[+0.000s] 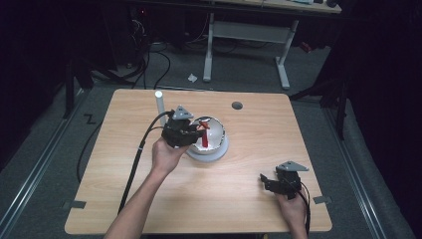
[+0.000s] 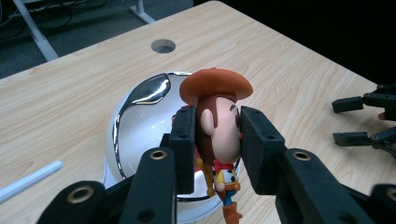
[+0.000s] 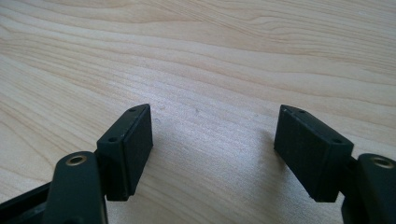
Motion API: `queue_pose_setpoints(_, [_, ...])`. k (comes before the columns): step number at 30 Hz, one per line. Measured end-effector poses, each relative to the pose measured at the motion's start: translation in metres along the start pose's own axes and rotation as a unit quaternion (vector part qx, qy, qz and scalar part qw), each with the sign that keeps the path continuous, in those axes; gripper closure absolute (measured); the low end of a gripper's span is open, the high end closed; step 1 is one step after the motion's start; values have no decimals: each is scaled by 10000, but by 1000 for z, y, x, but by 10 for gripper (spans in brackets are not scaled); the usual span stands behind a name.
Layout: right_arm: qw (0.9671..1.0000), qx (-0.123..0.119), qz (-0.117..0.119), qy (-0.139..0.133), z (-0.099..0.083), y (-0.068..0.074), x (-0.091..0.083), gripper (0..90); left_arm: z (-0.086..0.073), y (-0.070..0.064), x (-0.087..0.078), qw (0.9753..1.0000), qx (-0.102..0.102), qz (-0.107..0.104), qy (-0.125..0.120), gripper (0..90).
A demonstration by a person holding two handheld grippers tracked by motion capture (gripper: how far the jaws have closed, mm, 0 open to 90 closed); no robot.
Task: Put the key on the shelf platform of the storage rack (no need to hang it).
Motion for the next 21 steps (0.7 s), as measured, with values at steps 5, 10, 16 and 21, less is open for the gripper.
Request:
queue_pose_setpoints(5, [10000, -2, -1, 0, 0, 0, 0, 283, -3, 3, 8, 10000, -44, 29, 6, 679])
queue_pose_setpoints(10, [10000, 0, -1, -1, 0, 0, 0, 283, -7, 6, 16, 10000, -25, 46, 4, 678])
queue_pose_setpoints(16, [10000, -7, -2, -3, 0, 0, 0, 283, -15, 8, 25, 10000, 53, 82, 15, 677])
queue_pose_setpoints(21, [10000, -5, -1, -3, 0, 0, 0, 283, -22, 12, 37, 9997, 130, 220, 6, 677])
Point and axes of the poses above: each handheld gripper's, and its own axes: x roughly forward along the jaws, z roughly out of its top, y roughly to its left, the point moved 2 cm from there along x, roughly forward along the jaws, and after that the axes turned 10 degrees about z, right-handed, at the moved point
